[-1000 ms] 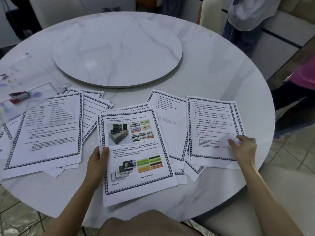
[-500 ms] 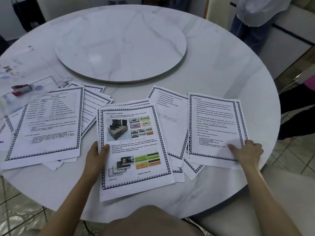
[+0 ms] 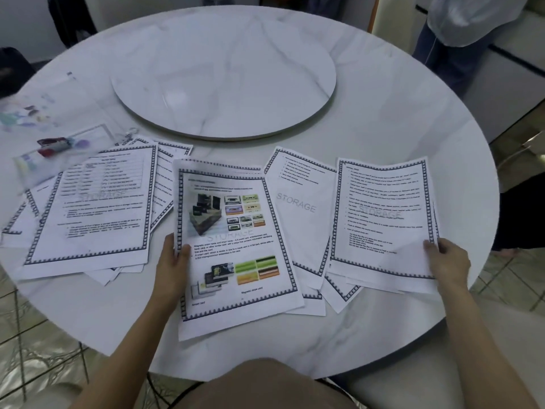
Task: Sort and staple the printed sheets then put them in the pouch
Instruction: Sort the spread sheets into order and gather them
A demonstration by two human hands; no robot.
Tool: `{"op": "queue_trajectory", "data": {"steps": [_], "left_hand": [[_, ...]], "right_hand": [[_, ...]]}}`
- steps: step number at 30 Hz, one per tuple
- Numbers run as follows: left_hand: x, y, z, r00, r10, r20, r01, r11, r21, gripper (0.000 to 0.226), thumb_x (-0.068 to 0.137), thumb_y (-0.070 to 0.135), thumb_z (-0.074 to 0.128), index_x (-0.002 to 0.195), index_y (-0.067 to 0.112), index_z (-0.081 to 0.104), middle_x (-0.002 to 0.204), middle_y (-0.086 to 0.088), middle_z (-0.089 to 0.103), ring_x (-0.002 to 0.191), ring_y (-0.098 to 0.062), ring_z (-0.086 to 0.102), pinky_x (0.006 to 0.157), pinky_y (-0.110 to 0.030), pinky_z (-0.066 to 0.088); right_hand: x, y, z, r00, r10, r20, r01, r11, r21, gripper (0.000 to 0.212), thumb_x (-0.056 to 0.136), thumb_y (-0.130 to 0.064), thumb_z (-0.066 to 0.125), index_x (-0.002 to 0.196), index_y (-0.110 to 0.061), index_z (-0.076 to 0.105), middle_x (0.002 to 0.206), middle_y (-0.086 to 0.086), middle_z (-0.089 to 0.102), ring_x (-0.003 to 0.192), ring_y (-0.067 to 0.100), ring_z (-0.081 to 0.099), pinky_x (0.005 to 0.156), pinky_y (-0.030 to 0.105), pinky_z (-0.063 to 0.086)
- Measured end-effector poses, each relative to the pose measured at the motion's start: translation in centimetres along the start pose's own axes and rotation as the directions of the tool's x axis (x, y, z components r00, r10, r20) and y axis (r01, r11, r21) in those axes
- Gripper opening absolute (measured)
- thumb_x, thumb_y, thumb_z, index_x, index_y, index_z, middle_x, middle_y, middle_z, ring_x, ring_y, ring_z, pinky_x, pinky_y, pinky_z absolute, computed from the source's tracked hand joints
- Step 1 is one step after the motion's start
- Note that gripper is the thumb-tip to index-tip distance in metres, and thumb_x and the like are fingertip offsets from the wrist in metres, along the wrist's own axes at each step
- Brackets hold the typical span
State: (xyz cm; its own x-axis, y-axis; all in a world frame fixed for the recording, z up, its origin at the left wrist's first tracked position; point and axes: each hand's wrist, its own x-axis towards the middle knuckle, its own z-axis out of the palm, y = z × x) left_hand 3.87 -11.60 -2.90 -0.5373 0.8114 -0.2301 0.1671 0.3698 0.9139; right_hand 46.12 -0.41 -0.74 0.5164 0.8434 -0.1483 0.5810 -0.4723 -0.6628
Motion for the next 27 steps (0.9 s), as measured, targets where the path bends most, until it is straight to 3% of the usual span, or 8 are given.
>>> {"op": "queue_trajectory", "data": {"steps": [2, 5, 10, 17, 19, 21, 25, 27], "left_hand": [[0.2, -0.2, -0.5, 0.999, 0.022, -0.034, -0.021, 1.0, 0.009, 0.033, 0.099, 0.014, 0.036, 0.132, 0.013, 0.039, 0.12, -0.01, 0.055, 0.107, -0.027, 0.054, 0.089, -0.032, 0.039], [0.6, 0.1, -1.8, 0.995, 0.039, -0.093, -0.037, 0.999, 0.017, 0.034, 0.099, 0.012, 0.035, 0.133, 0.009, 0.038, 0.121, -0.012, 0.053, 0.103, -0.025, 0.051, 0.09, -0.035, 0.04], [1.4, 0.3, -5.2, 0.982, 0.033, -0.188, -0.03, 0.999, 0.021, 0.027, 0.099, 0.01, 0.034, 0.122, -0.001, 0.042, 0.113, -0.02, 0.052, 0.096, -0.03, 0.05, 0.081, -0.037, 0.039], [2.1, -0.8, -8.2, 0.981, -0.004, -0.193, 0.008, 1.0, 0.022, 0.028, 0.099, 0.01, 0.035, 0.124, -0.002, 0.041, 0.115, -0.015, 0.05, 0.101, -0.027, 0.049, 0.086, -0.037, 0.038], [2.0, -1.2, -8.6, 0.983, -0.021, -0.18, 0.023, 1.0, 0.008, 0.023, 0.099, 0.011, 0.035, 0.118, 0.0, 0.043, 0.106, -0.011, 0.05, 0.096, -0.024, 0.047, 0.081, -0.036, 0.039], [1.7, -1.6, -9.1, 0.987, -0.033, -0.158, 0.034, 0.999, 0.001, 0.017, 0.099, 0.013, 0.036, 0.111, 0.002, 0.043, 0.099, -0.011, 0.052, 0.095, -0.025, 0.048, 0.078, -0.038, 0.041], [1.8, -2.2, -10.3, 0.989, -0.08, -0.124, 0.081, 0.997, 0.006, 0.036, 0.099, 0.02, 0.037, 0.128, -0.002, 0.036, 0.129, -0.022, 0.048, 0.118, -0.037, 0.046, 0.1, -0.051, 0.039], [1.8, -2.0, -10.7, 0.991, -0.051, -0.121, 0.051, 0.999, 0.001, 0.018, 0.099, 0.016, 0.036, 0.11, 0.002, 0.043, 0.102, -0.014, 0.054, 0.097, -0.029, 0.05, 0.08, -0.04, 0.044]], "right_hand": [[-0.1, -0.1, -0.4, 0.999, 0.033, 0.016, -0.034, 0.997, 0.066, 0.032, 0.092, -0.014, 0.051, 0.101, 0.016, 0.057, 0.105, 0.034, 0.06, 0.097, 0.047, 0.055, 0.08, 0.041, 0.044], [-0.3, -0.2, -0.8, 0.994, 0.092, 0.056, -0.102, 0.973, 0.208, 0.036, 0.09, -0.016, 0.056, 0.12, 0.005, 0.056, 0.122, 0.021, 0.059, 0.113, 0.036, 0.054, 0.103, 0.04, 0.04], [-0.7, -1.2, -1.2, 0.991, 0.124, 0.049, -0.133, 0.913, 0.386, 0.034, 0.09, -0.013, 0.056, 0.12, 0.002, 0.057, 0.116, 0.016, 0.059, 0.101, 0.023, 0.053, 0.103, 0.043, 0.041], [-2.4, -3.3, -0.8, 0.991, 0.134, 0.027, -0.124, 0.798, 0.589, 0.036, 0.093, -0.01, 0.051, 0.127, 0.003, 0.05, 0.113, 0.008, 0.053, 0.096, 0.018, 0.052, 0.093, 0.026, 0.039], [-2.8, -3.7, 0.3, 0.991, 0.123, 0.044, -0.125, 0.799, 0.589, 0.035, 0.092, -0.01, 0.053, 0.125, 0.003, 0.052, 0.116, 0.01, 0.056, 0.085, 0.015, 0.055, 0.086, 0.023, 0.046], [-3.5, -4.2, 1.6, 0.994, 0.097, 0.044, -0.105, 0.829, 0.549, 0.032, 0.091, -0.012, 0.054, 0.119, 0.004, 0.056, 0.123, 0.021, 0.057, 0.088, 0.016, 0.054, 0.084, 0.025, 0.047], [-5.1, -6.5, 5.0, 0.996, 0.073, 0.06, -0.093, 0.861, 0.5, 0.029, 0.092, -0.012, 0.053, 0.115, 0.006, 0.058, 0.122, 0.028, 0.057, 0.104, 0.027, 0.056, 0.098, 0.04, 0.042], [-5.8, -7.8, 6.8, 0.996, 0.064, 0.061, -0.085, 0.875, 0.477, 0.028, 0.092, -0.013, 0.052, 0.113, 0.005, 0.059, 0.12, 0.025, 0.059, 0.107, 0.032, 0.056, 0.097, 0.038, 0.042]]}}
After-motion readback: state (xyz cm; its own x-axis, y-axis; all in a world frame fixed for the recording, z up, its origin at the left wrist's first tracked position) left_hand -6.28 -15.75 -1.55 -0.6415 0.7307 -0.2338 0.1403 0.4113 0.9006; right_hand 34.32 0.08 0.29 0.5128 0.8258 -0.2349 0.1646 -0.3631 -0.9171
